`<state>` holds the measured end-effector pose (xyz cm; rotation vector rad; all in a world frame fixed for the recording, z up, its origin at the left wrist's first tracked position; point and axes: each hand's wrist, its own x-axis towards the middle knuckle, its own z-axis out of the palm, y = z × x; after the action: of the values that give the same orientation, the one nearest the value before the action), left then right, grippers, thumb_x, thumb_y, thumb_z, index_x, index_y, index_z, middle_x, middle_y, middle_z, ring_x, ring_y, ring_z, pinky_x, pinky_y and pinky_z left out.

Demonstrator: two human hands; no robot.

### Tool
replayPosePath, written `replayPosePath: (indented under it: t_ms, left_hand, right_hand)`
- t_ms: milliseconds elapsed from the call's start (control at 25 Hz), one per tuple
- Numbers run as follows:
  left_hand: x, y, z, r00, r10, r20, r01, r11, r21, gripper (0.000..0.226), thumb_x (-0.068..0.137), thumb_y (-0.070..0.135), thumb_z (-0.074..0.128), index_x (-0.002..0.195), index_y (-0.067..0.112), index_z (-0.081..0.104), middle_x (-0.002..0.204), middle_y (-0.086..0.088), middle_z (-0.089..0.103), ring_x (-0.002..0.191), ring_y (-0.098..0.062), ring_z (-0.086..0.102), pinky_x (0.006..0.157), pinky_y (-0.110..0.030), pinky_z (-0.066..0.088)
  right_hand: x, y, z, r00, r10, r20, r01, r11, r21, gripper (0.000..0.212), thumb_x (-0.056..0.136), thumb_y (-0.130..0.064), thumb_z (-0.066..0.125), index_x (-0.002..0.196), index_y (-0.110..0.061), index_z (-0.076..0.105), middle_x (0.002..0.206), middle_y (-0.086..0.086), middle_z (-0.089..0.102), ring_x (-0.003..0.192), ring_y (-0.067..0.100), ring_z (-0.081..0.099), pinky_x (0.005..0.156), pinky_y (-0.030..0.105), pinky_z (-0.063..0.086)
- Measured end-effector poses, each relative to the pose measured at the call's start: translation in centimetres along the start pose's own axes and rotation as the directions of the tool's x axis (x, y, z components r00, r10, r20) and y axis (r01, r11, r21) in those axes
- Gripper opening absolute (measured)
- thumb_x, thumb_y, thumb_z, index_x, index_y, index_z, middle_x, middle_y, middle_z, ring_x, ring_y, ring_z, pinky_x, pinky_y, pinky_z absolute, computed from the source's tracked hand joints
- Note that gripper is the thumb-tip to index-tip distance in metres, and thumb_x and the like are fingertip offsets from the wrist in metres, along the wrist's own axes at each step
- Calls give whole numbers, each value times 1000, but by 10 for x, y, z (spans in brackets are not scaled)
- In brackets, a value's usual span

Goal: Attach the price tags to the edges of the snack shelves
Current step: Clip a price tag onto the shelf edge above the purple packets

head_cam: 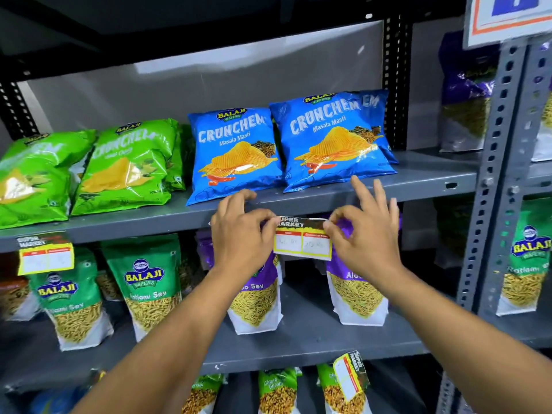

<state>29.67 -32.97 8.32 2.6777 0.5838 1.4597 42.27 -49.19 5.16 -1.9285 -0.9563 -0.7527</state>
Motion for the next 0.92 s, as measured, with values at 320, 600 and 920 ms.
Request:
replayPosePath:
  t_ms: [320, 600, 920]
  left_hand:
    - [17, 10, 16, 984, -180, 18, 181, 979, -97, 17, 80, 45, 68, 74, 29, 71, 104, 8, 62, 108, -22, 46, 77, -33, 28]
    - [23, 15, 19, 966, -257, 6, 255, 954, -156, 21, 78, 45, 69, 64, 33, 58, 88, 13, 61, 106, -24, 47, 73, -33, 28]
    - [22, 16, 14, 946, -324, -33, 309, 926, -217, 48, 70, 45, 76, 85, 26, 34, 99, 7, 63, 101, -24, 50, 75, -36, 30]
  right_hand:
    - [46, 4, -11, 980, 154, 125, -145, 986, -78, 18, 80, -38, 64, 69, -25, 59, 123, -8, 64, 139, 23, 29, 112, 60, -5]
    - [53, 6, -9, 990, 133, 39, -128, 986, -106, 20, 78, -39, 65, 65, -24, 62, 97, -8, 70, 113, 18, 52, 112, 59, 0]
    - [58, 11, -14, 986, 165, 23, -165, 986, -12, 30, 70, -53, 70, 84, -33, 53, 86, -18, 59, 102, 16, 55, 112, 47, 5]
